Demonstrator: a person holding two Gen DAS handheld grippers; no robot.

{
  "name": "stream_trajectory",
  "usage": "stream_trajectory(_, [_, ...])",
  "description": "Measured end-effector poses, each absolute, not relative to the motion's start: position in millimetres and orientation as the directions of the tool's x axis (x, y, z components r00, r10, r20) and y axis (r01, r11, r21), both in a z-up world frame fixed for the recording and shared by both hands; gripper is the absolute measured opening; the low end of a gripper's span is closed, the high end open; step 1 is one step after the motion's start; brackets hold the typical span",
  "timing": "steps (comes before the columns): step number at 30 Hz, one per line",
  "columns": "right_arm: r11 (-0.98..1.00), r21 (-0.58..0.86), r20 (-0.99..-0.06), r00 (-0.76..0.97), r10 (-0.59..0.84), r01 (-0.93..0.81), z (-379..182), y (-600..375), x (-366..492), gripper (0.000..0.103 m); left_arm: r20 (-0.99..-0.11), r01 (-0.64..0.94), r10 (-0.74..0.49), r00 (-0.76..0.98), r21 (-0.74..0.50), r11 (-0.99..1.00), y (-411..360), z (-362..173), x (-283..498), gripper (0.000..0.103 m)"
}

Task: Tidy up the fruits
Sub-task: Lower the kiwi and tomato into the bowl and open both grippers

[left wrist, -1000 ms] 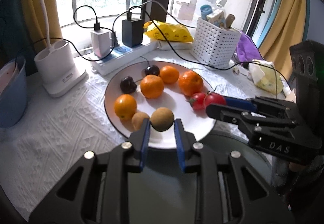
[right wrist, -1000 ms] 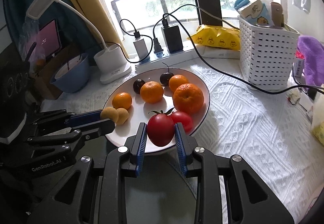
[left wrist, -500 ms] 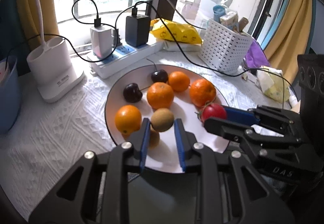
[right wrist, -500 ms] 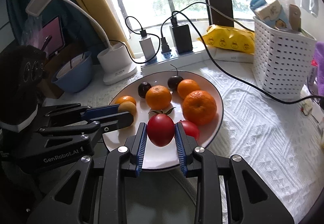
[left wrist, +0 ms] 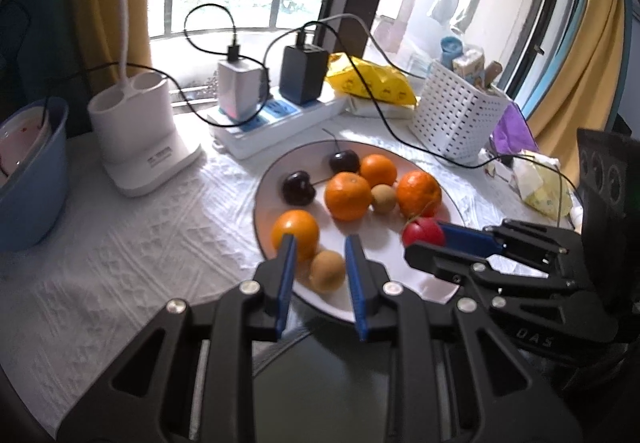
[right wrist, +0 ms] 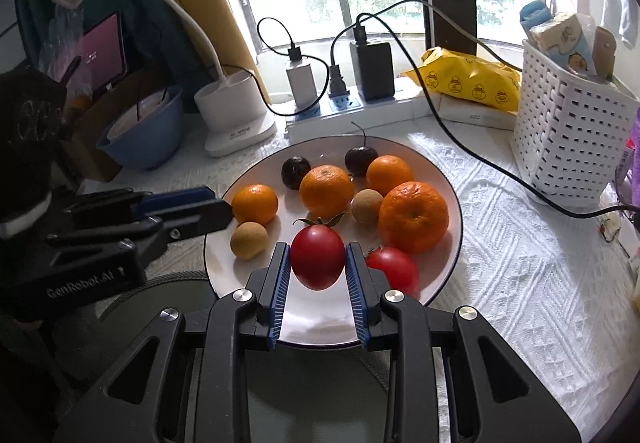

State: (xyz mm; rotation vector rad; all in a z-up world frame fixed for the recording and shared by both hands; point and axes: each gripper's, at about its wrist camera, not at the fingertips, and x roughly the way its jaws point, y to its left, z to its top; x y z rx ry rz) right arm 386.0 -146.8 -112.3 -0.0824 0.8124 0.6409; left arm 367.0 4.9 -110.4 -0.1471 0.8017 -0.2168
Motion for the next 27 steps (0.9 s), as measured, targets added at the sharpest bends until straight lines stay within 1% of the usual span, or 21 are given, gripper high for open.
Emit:
stream_trajectory(8, [0.823,0.156,-0.729,0.498,0.469,-0.546,-118.0,-140.2,380.4,0.03,-0.691,0.116,-0.237,0.682,-0.217,0.969,16.2,-110.3,352.6,0.027])
stream_trajectory(22, [0.837,0.145,-0.711,0.533,0.459,-0.528,-100.2,-143.3,358.2,0.03,-0.67,0.103,-0.211,0.712,-0.197,0.975,18.3,-99.4,322.3,0.029])
stream_trajectory(24, [0.837,0.142,-0.707,0.538,0.46,-0.529,-97.8,-143.9,352.8,0.03,-0.667,0.104,-0.213,0.714,-0.2,0.974,18.2,-97.5,316.3,0.033])
stream_trajectory(25, [0.837,0.142,-0.704,0.54,0.461,-0.529,-96.3,-144.3,350.0,0.03,-0.665,0.106,-0.217,0.715,-0.204,0.973,17.9,-96.6,313.9,0.042])
stream_trajectory(26, [0.836,0.142,-0.702,0.542,0.463,-0.53,-95.2,-144.5,347.4,0.03,-0.66,0.107,-0.221,0.718,-0.209,0.972,17.6,-95.5,310.5,0.046])
stream_trajectory(27, [0.835,0.141,-0.699,0.544,0.464,-0.532,-93.6,-144.8,344.2,0.03,-0.656,0.108,-0.222,0.721,-0.211,0.972,17.6,-94.4,306.8,0.046])
